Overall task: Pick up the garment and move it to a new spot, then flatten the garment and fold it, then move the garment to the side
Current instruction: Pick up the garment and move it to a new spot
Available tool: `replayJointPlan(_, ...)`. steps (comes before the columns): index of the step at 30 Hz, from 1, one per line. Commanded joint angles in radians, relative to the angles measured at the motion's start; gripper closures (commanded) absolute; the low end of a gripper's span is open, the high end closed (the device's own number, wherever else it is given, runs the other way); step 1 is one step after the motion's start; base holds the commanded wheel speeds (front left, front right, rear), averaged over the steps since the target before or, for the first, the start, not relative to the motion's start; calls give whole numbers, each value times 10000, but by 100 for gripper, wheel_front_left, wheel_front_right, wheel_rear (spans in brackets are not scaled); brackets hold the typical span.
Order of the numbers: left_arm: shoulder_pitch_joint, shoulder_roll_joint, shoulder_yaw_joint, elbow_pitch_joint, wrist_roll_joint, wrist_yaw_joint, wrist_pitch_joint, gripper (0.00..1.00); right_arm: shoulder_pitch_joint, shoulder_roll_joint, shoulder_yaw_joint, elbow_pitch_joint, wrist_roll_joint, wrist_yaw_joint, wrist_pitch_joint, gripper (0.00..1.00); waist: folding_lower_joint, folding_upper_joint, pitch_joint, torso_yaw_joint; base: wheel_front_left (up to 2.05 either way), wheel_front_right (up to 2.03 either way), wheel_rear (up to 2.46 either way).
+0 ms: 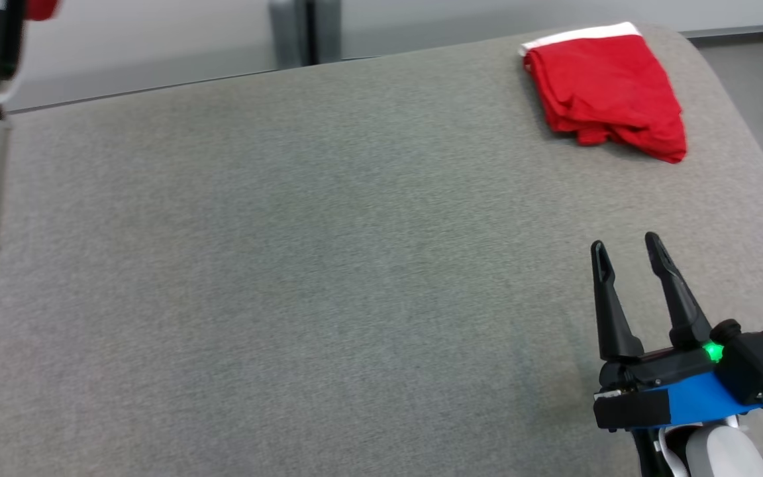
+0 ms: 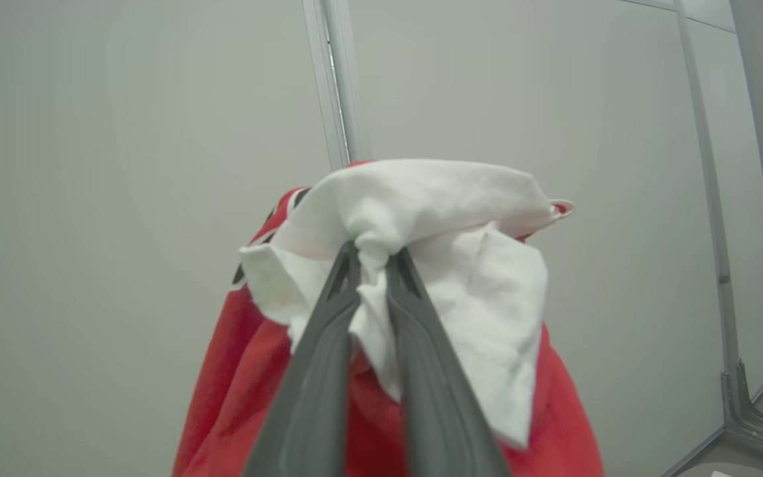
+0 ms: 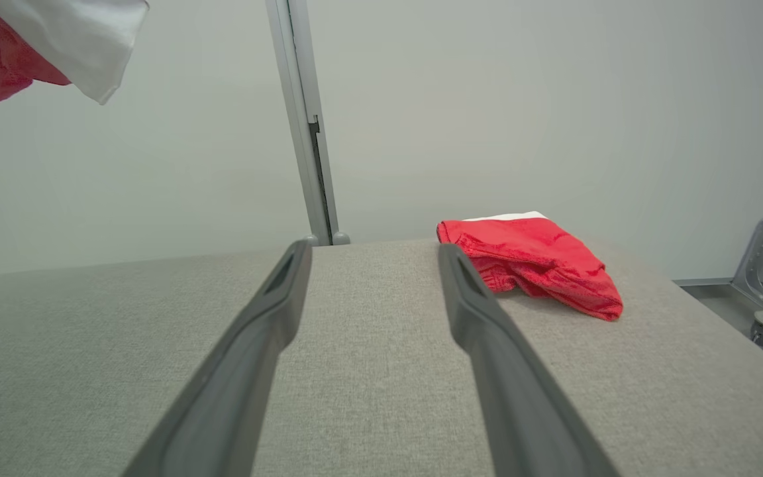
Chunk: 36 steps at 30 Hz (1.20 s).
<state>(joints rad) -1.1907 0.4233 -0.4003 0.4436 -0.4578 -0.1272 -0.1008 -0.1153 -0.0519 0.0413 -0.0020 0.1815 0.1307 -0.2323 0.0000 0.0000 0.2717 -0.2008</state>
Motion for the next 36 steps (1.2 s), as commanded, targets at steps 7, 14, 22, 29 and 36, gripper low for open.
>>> replayJointPlan(7, 1166, -714, -737, -675, -33, 195, 185, 100, -80, 13, 235, 484, 506, 1, -285, 0, 0, 0, -102, -774, 0, 0, 0)
replayJointPlan(14, 2926, -1182, -1277, -608, -185, 373, -132, 100, -87, 13, 154, 696, 590, 3, -331, 0, 0, 0, -162, -730, 0, 0, 0)
replayJointPlan(22, 5229, -1843, -1984, 147, -465, 514, -766, 100, -142, 10, 179, 872, 528, 1, -337, 0, 0, 0, -263, -354, 0, 0, 0)
replayJointPlan(29, 6580, -2441, -2828, 947, -334, 430, -1109, 54, -59, 11, 186, 999, 515, 3, -339, 0, 0, 0, -336, -20, 0, 0, 0)
replayJointPlan(36, 6955, -2669, -2771, 863, -43, 678, -1589, 0, 200, 7, 99, 1207, 433, 1, -339, 0, 0, 0, -710, 432, 0, 0, 0)
